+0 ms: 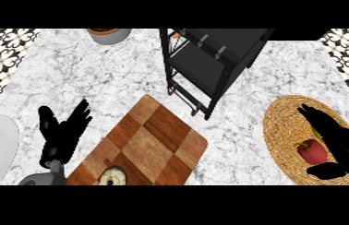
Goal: Pick the bell pepper from the placemat and place it in the tiered shelf
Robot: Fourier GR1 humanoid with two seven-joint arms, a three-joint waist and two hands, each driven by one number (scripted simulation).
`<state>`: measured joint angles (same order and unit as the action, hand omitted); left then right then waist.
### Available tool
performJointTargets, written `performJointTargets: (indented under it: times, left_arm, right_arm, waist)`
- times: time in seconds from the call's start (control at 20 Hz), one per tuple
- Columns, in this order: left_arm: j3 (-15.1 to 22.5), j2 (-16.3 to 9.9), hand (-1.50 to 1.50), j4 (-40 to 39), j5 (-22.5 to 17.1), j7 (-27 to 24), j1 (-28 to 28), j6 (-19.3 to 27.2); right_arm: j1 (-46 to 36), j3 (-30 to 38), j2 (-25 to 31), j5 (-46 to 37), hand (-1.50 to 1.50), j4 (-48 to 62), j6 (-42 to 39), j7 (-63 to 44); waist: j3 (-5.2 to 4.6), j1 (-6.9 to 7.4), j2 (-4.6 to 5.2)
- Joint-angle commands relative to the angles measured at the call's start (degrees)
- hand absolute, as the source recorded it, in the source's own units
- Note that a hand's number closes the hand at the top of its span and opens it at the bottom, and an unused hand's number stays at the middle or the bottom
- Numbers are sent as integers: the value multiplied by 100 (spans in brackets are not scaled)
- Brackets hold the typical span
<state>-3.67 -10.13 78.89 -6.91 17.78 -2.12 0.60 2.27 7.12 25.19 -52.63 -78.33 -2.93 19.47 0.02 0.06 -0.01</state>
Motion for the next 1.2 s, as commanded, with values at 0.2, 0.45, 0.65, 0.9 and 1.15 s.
performJointTargets:
  times: [0.2, 0.45, 0.65, 0.9, 1.15]
  left_arm:
    - [-93, -33, 0, 131, 48, 61, 115, -104]
    - [-118, 29, 0, 463, -34, 146, 397, -112]
    - [-137, 2, 0, -49, 16, 23, -48, -190]
    - [-148, 47, 0, -45, 69, 124, -136, -43]
    - [-3, 164, 0, -161, 149, 29, -351, -47]
  right_arm:
    - [-547, -294, -26, -561, 150, 823, 28, 234]
    - [-398, -575, 83, -836, 150, 757, 6, 692]
    - [-329, -719, -223, -865, 150, 961, 319, 919]
    - [89, -1060, -344, -683, 150, 80, 61, 1357]
    - [-708, -2457, -357, -806, 150, -110, -1768, 1985]
  waist:
    - [-1, 20, 3]
    - [-1, 12, -4]
    - [0, 7, 5]
    - [-4, -19, -9]
    - [-20, 193, 34]
